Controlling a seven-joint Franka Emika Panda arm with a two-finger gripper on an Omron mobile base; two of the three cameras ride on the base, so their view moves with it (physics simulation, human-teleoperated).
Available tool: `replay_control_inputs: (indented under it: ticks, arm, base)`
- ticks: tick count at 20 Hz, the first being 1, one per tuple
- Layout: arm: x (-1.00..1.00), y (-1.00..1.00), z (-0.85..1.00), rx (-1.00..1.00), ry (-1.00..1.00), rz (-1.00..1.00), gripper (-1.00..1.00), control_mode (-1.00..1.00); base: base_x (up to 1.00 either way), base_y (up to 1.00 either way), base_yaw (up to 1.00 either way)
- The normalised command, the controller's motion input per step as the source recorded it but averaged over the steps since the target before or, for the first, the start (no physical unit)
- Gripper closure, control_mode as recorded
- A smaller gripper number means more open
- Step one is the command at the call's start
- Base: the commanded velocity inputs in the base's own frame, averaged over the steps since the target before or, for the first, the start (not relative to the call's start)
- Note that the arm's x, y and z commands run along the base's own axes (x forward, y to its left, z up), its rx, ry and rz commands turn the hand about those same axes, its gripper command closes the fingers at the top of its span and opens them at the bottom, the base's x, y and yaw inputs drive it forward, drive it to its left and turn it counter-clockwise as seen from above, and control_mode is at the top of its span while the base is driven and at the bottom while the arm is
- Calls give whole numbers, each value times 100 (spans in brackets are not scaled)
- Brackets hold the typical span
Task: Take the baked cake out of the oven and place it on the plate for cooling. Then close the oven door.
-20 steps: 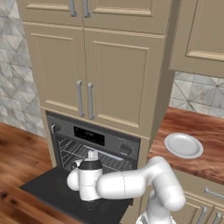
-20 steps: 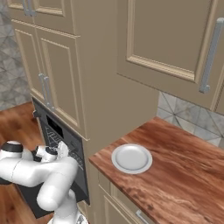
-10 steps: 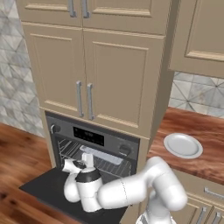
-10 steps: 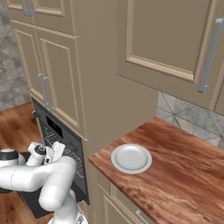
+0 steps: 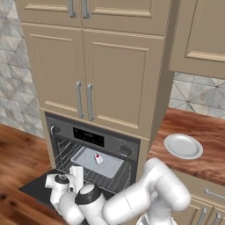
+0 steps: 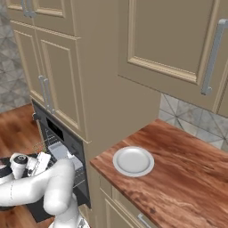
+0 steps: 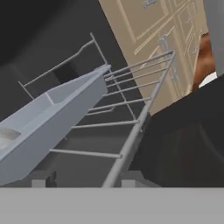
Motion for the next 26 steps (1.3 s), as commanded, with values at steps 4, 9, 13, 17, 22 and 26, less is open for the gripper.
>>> replay_control_inputs:
  ticks: [4,9,13,17,22,26]
  arm:
    - [-81,100,-100,-25,52,0,100,-100]
    - [-70,100,-100,-25,58,0,100,-100]
    - [-76,100,-100,-22,58,0,100,-100]
    - [-99,73,-85,-7,33,0,100,-100]
    - [-100,42,-67,0,38,0,100,-100]
    - [-100,64,-94,-6,55,0,100,-100]
  base:
    - [0,0,0]
    - [0,0,0]
    - [0,0,0]
    - [0,0,0]
    - [0,0,0]
    - [0,0,0]
